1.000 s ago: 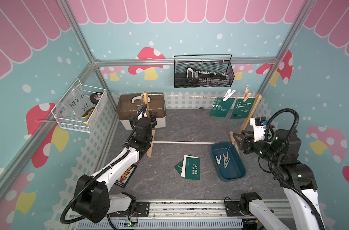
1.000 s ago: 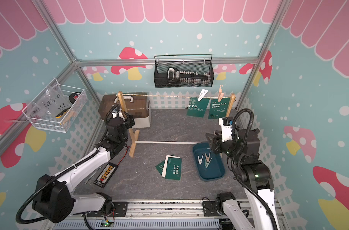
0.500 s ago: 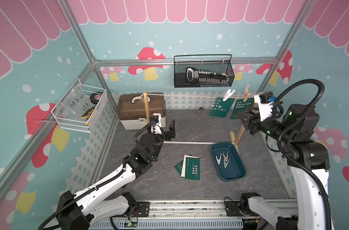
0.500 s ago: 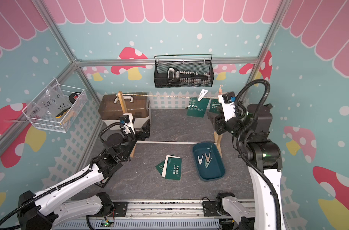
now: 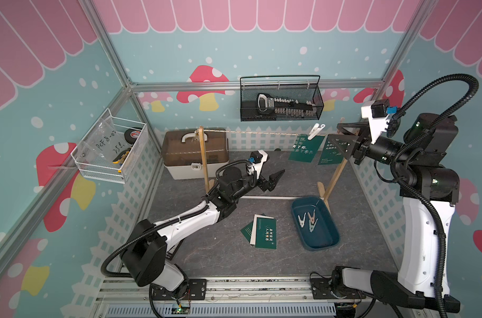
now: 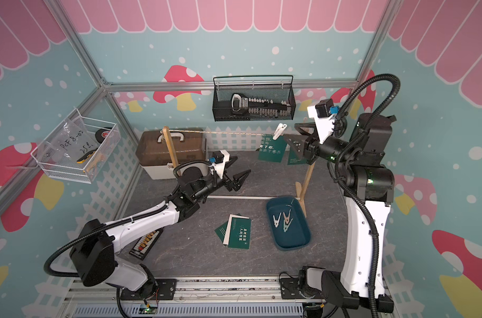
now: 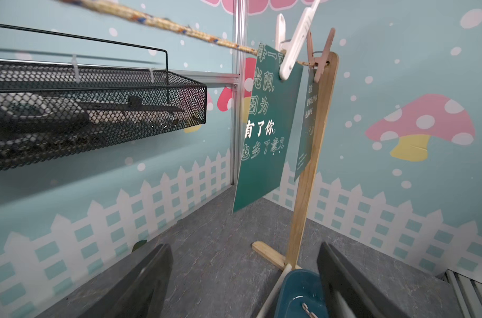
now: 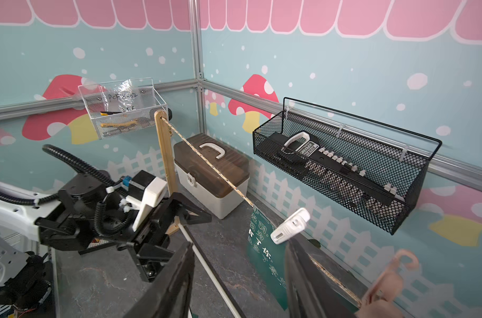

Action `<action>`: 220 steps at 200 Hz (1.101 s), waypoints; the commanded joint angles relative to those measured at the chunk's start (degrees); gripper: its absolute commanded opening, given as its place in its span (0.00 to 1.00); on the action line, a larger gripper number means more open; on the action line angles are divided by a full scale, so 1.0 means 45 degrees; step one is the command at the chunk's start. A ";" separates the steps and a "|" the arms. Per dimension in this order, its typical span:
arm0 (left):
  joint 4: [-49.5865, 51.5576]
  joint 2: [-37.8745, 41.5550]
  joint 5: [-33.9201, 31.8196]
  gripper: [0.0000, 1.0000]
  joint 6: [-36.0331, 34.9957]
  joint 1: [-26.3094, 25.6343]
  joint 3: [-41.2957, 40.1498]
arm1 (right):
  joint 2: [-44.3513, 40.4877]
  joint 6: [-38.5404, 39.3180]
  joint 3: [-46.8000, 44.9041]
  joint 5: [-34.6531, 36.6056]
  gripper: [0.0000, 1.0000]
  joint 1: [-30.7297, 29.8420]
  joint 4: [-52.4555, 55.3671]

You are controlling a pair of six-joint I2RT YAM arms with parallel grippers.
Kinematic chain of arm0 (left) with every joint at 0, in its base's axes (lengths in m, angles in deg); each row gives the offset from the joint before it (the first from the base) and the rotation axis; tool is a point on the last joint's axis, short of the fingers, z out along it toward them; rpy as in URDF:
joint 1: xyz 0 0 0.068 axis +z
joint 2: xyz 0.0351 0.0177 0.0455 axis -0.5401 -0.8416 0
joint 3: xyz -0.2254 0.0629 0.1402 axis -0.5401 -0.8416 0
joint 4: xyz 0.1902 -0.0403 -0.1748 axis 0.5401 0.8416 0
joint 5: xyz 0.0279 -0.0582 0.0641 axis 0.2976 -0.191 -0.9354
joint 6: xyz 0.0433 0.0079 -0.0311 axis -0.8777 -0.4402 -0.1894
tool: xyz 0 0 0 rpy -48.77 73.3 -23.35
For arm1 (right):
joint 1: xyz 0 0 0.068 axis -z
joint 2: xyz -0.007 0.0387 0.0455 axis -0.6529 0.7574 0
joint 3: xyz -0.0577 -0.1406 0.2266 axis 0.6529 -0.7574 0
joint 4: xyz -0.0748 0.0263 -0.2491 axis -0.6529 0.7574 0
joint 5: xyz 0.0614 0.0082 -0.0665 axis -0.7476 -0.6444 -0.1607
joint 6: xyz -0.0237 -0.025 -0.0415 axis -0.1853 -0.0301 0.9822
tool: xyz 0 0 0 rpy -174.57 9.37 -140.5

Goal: Remove the postcards from the strings
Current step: Pinch the postcard on the clothesline.

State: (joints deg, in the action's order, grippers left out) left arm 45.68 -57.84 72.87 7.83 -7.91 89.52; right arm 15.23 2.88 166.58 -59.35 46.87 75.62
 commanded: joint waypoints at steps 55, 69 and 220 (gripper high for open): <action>-0.0445 -0.3150 0.3404 0.74 0.0757 0.0466 0.3318 | 0.0158 -0.0212 0.0184 -0.1266 0.53 0.0105 -0.0709; -0.0298 -0.3531 0.3580 0.70 0.0791 0.0453 0.3755 | 0.0110 -0.0150 0.0088 -0.1142 0.53 0.0105 -0.0713; 0.0108 -0.4630 0.5039 0.31 0.1253 0.0427 0.5019 | 0.0527 -0.0347 -0.0920 -0.1124 0.53 0.0428 -0.1513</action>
State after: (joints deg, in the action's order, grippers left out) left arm 45.95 -77.78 92.63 13.29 -5.96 111.50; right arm 16.36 1.35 162.75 -63.31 48.29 70.61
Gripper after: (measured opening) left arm 0.333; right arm 0.530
